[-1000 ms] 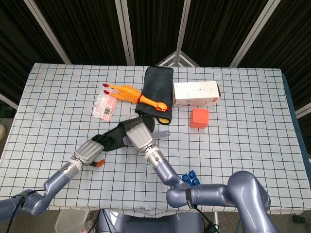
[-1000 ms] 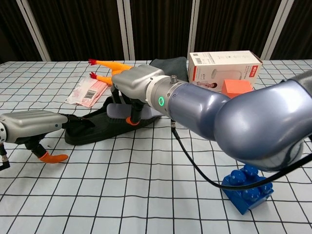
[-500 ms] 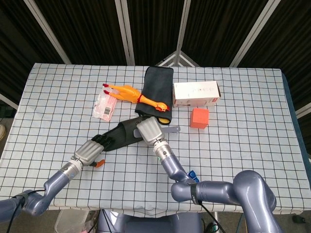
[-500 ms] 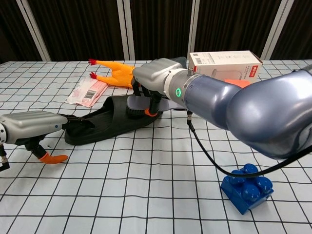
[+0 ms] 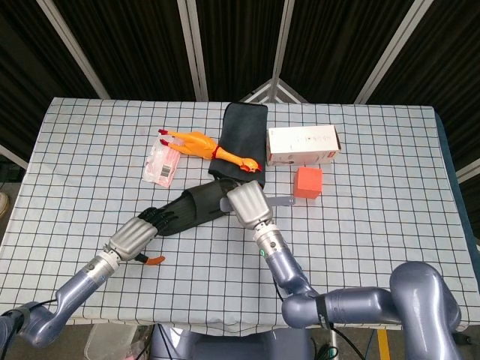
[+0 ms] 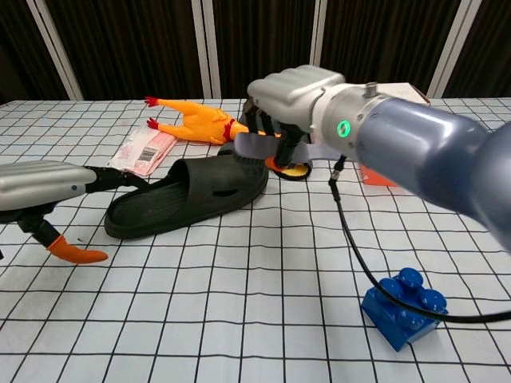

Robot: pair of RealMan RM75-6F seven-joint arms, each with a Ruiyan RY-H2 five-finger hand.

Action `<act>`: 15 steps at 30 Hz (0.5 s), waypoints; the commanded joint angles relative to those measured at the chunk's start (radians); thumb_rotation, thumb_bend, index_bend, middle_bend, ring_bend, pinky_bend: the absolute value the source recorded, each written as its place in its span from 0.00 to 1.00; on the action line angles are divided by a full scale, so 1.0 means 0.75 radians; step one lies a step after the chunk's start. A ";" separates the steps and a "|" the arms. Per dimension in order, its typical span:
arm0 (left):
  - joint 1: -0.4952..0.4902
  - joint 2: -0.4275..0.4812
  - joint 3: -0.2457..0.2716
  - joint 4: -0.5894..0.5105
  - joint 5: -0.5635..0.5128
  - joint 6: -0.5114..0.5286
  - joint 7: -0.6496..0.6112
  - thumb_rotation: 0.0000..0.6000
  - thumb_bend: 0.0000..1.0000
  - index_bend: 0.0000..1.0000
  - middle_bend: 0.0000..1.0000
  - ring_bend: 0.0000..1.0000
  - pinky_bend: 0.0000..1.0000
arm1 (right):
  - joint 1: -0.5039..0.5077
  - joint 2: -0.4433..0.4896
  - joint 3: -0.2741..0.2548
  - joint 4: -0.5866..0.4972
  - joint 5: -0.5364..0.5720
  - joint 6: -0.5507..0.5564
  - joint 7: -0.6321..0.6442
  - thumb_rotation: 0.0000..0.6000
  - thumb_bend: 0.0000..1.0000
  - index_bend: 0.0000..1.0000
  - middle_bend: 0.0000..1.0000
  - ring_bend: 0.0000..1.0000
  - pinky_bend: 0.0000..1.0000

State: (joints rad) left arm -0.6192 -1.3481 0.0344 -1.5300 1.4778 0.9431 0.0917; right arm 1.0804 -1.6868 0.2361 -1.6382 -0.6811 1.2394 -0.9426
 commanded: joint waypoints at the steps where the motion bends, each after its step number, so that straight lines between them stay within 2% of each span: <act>1: 0.068 0.072 0.037 -0.066 0.122 0.159 -0.083 0.64 0.30 0.00 0.01 0.04 0.07 | -0.098 0.127 -0.053 -0.165 -0.008 0.144 -0.060 1.00 0.59 0.71 0.51 0.49 0.56; 7: 0.201 0.161 0.079 -0.092 0.271 0.464 -0.138 0.55 0.24 0.00 0.00 0.01 0.07 | -0.237 0.259 -0.165 -0.267 -0.009 0.205 -0.011 1.00 0.59 0.71 0.51 0.49 0.56; 11: 0.294 0.185 0.097 -0.080 0.269 0.587 -0.104 0.55 0.24 0.00 0.00 0.00 0.07 | -0.317 0.326 -0.246 -0.247 -0.003 0.160 0.065 1.00 0.59 0.71 0.51 0.49 0.56; 15: 0.375 0.160 0.121 -0.025 0.268 0.673 -0.110 0.55 0.24 0.00 0.00 0.00 0.07 | -0.382 0.366 -0.316 -0.193 -0.048 0.100 0.157 1.00 0.59 0.70 0.51 0.49 0.56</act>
State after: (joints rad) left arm -0.3660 -1.2228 0.1107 -1.5723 1.6736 1.4204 0.0109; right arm 0.8257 -1.4328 0.0305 -1.8105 -0.6960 1.3448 -0.8677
